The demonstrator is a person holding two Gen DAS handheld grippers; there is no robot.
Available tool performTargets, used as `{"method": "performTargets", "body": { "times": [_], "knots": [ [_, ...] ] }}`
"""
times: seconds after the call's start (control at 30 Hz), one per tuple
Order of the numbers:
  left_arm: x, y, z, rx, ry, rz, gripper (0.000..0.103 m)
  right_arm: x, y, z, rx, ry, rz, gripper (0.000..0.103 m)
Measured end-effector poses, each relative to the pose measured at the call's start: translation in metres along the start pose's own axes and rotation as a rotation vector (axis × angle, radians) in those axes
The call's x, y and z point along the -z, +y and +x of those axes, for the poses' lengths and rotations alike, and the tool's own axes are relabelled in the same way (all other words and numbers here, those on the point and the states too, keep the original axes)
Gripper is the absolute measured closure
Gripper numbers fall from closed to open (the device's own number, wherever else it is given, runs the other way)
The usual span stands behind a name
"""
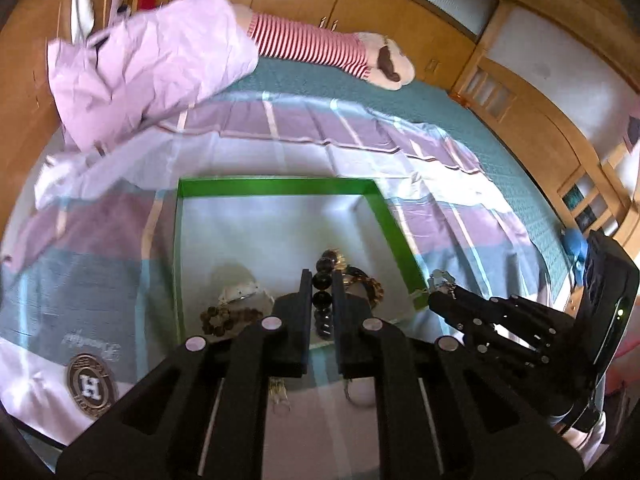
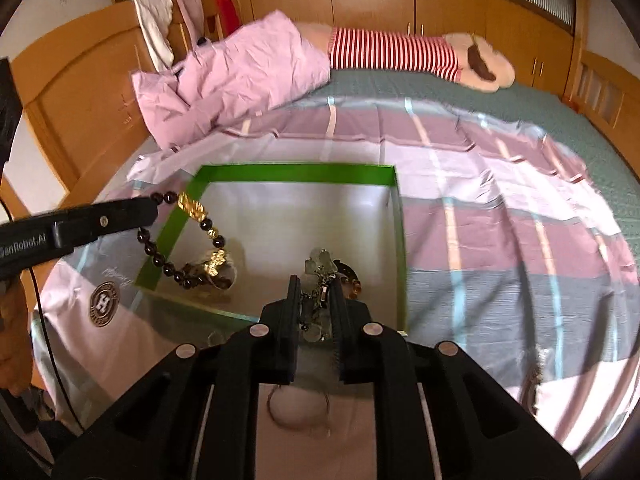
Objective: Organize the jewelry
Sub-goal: 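Carry the black bead bracelet into the green box and open the left tool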
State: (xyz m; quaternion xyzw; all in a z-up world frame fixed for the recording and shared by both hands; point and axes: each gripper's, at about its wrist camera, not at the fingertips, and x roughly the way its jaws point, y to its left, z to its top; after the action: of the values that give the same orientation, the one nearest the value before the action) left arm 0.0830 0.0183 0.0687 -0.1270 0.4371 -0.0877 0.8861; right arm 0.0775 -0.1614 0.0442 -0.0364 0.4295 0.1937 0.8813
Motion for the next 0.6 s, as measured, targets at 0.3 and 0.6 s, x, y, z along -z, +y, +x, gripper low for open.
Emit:
{"method": "performTargets", "body": {
  "times": [0.3, 0.6],
  "knots": [
    [0.014, 0.039, 0.045, -0.076, 0.089, -0.071, 0.087, 0.009, -0.012, 0.044, -0.007, 0.06, 0.097, 0.06],
    [0.072, 0.006, 0.023, -0.016, 0.161, 0.025, 0.059, 0.075, -0.01, 0.012, -0.055, 0.118, 0.085, 0.027]
  ]
}}
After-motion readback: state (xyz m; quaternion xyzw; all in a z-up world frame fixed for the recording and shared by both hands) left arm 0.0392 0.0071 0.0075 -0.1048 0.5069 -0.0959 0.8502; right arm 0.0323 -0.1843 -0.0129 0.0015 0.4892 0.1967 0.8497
